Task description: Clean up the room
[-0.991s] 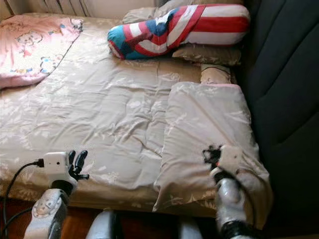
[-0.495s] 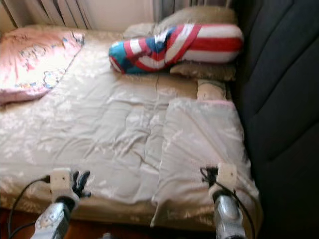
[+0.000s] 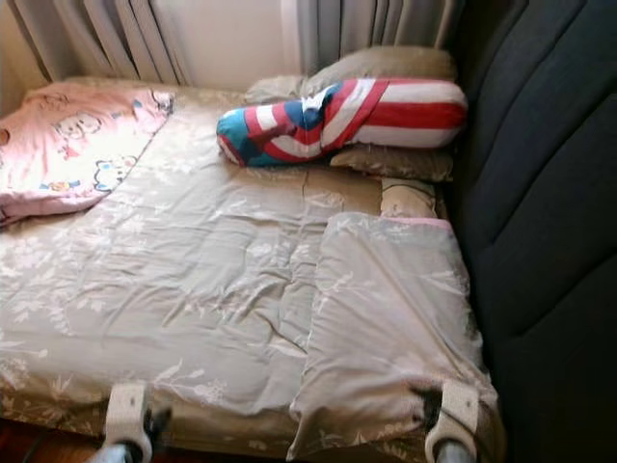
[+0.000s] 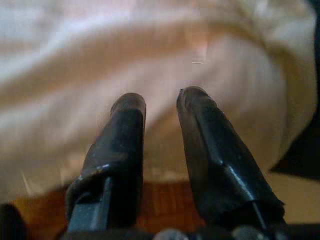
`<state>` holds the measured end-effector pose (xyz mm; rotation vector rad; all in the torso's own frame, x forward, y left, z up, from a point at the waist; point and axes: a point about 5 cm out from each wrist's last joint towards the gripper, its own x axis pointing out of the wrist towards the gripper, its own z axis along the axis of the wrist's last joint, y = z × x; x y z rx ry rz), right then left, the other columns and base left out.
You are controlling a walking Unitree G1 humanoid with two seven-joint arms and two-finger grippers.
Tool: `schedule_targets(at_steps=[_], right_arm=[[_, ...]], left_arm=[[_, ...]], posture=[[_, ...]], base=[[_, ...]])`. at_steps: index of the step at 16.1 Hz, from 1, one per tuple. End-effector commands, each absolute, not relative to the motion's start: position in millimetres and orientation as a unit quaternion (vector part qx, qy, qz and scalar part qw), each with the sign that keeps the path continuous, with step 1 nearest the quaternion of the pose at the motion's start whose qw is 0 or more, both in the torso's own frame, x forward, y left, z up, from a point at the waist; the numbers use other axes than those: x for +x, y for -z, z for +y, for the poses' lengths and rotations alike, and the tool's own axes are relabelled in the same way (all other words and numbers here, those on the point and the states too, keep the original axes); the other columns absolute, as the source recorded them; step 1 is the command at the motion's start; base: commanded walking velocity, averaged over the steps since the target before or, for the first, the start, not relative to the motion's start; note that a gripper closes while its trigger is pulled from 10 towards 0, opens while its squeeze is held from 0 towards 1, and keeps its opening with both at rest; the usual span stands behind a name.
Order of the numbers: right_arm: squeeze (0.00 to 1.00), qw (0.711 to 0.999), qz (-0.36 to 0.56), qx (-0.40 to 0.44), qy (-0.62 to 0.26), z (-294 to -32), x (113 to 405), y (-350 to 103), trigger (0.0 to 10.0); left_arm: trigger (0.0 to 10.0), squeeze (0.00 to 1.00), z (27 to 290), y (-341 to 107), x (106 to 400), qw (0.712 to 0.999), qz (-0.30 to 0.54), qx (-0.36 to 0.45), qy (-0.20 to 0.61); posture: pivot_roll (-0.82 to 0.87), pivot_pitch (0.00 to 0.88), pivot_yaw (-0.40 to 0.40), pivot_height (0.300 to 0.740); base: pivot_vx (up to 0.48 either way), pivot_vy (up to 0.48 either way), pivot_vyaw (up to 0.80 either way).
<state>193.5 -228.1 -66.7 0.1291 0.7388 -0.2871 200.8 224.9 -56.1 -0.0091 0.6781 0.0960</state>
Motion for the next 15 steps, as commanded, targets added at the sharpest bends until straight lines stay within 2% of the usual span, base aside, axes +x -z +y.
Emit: schedule_targets(at_steps=[1,4,9,10,11,13,15], right_arm=[[0.0,0.912,0.381,0.059,0.138,-227,184,73,10.0],[0.0,0.912,0.382,0.064,0.136,-224,183,74,10.0],[0.0,0.912,0.386,0.061,0.128,-219,185,74,10.0],[0.0,0.911,0.389,0.06,0.125,-218,186,75,10.0],[0.0,0.91,0.392,0.059,0.124,-216,185,75,10.0],[0.0,0.909,0.395,0.058,0.122,-214,184,76,10.0],[0.0,0.908,0.398,0.057,0.118,-213,183,77,10.0]], left_arm=[[10.0,0.0,224,65,190,0.93,0.365,0.02,-0.034],[10.0,0.0,225,73,179,0.919,0.393,0.021,-0.04],[10.0,0.0,224,76,175,0.915,0.399,0.021,-0.051],[10.0,0.84,224,77,175,0.913,0.403,0.028,-0.049],[10.0,1.0,223,77,176,0.913,0.404,0.027,-0.046],[10.0,1.0,224,76,177,0.912,0.406,0.027,-0.052],[10.0,0.0,225,77,176,0.908,0.414,0.036,-0.052]], posture=[[0.09,0.039,-0.046,0.74],[0.08,0.03,-0.036,0.74],[0.09,0.044,-0.043,0.74],[0.09,0.05,-0.044,0.74],[0.09,0.054,-0.044,0.74],[0.09,0.062,-0.045,0.74],[0.09,0.068,-0.048,0.74]], base=[[0.0,0.0,0.0],[0.0,0.0,0.0],[0.0,0.0,0.0],[0.0,0.0,0.0],[0.0,0.0,0.0],[0.0,0.0,0.0],[0.0,0.0,0.0]])
